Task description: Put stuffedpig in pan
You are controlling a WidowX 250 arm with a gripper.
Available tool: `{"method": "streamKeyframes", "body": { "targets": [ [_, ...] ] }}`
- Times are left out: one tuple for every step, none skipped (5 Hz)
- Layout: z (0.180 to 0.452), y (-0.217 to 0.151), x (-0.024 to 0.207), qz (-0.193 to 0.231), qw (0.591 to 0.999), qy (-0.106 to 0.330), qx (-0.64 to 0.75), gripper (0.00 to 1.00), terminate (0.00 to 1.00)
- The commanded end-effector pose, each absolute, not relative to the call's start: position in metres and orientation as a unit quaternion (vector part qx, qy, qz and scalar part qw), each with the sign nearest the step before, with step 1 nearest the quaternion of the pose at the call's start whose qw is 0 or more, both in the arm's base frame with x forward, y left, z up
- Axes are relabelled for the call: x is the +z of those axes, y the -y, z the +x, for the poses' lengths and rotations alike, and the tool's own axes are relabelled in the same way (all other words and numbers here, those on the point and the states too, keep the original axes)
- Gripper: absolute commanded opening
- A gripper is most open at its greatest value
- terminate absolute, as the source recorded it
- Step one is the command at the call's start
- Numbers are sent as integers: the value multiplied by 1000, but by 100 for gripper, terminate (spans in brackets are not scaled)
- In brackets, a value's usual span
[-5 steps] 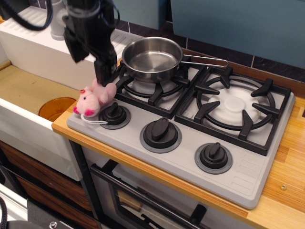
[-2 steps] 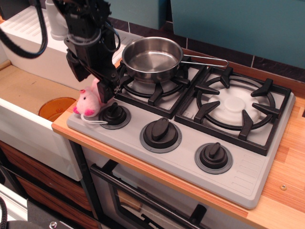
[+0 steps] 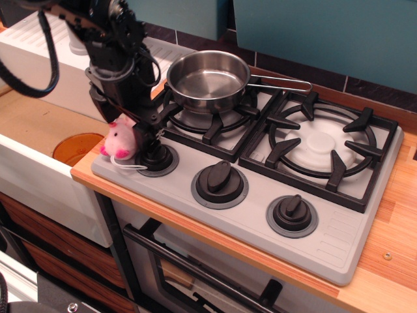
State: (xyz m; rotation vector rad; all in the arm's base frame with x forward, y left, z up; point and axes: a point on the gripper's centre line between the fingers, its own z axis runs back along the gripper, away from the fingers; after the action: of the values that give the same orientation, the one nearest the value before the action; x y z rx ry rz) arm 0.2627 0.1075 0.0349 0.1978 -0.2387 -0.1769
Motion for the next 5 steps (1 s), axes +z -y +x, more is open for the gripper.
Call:
{"method": "streamKeyframes", "body": {
  "targets": [
    [268, -119, 18, 88, 981, 139, -102, 100, 0],
    [271, -118, 17, 85, 983, 125, -103, 0, 0],
    [272, -115, 23, 88, 984, 115, -99, 0, 0],
    [273, -115, 41, 105, 985, 99, -97, 0, 0],
    [277, -114, 72, 122, 984, 81, -98, 0, 0]
  ]
}}
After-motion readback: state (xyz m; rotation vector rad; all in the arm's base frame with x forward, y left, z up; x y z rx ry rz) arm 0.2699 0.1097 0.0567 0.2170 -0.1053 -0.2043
